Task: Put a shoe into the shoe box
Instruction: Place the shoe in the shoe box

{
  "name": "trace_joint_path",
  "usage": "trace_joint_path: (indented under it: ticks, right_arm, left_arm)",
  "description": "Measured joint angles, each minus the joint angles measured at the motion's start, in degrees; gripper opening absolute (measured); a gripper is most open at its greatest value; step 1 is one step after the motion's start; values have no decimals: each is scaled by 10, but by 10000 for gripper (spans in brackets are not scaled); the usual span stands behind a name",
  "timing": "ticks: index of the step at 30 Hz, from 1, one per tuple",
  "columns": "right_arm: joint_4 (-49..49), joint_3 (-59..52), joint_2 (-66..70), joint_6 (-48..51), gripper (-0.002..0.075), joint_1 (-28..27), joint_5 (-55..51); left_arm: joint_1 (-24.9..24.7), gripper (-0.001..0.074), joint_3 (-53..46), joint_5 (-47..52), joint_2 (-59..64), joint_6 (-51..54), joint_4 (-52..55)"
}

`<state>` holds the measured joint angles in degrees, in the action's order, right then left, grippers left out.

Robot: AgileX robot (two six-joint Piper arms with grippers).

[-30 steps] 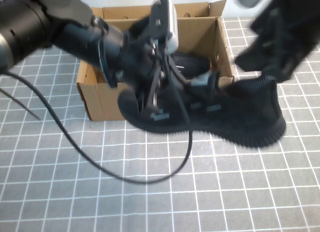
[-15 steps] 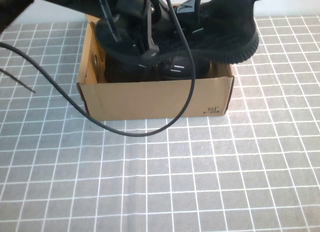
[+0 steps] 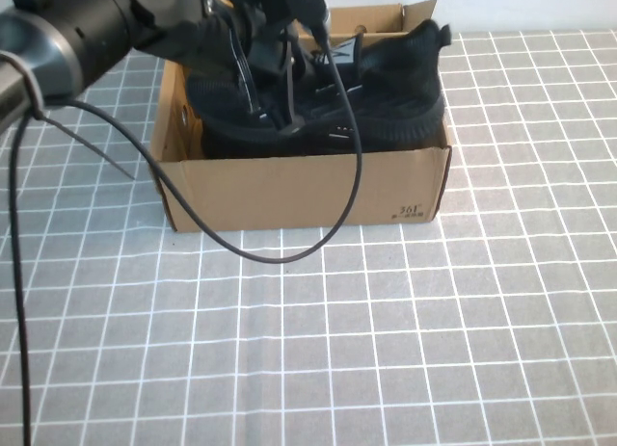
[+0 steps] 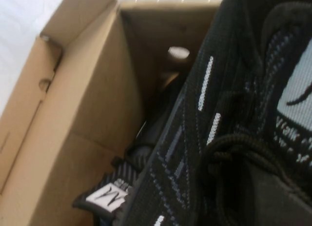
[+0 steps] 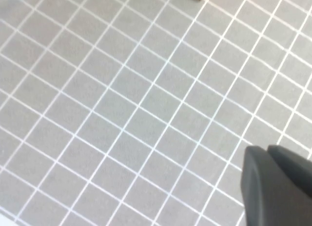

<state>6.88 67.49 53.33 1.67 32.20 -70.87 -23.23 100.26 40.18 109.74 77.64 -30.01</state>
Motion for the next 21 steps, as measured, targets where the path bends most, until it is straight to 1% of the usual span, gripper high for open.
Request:
trace_joint_path:
  ticks: [3, 8, 16, 21]
  right_arm:
    - [0, -24, -7, 0, -16, 0, 9]
    - [2, -26, -10, 0, -16, 0, 24]
    - [7, -27, -10, 0, -16, 0, 69]
    - [7, -27, -10, 0, -16, 0, 73]
  left_arm:
    - [8, 21, 4, -12, 19, 1, 0]
    - [20, 21, 5, -20, 25, -8, -10]
    - [24, 21, 6, 20, 35, 7, -35]
    - [24, 21, 6, 25, 56, 12, -38]
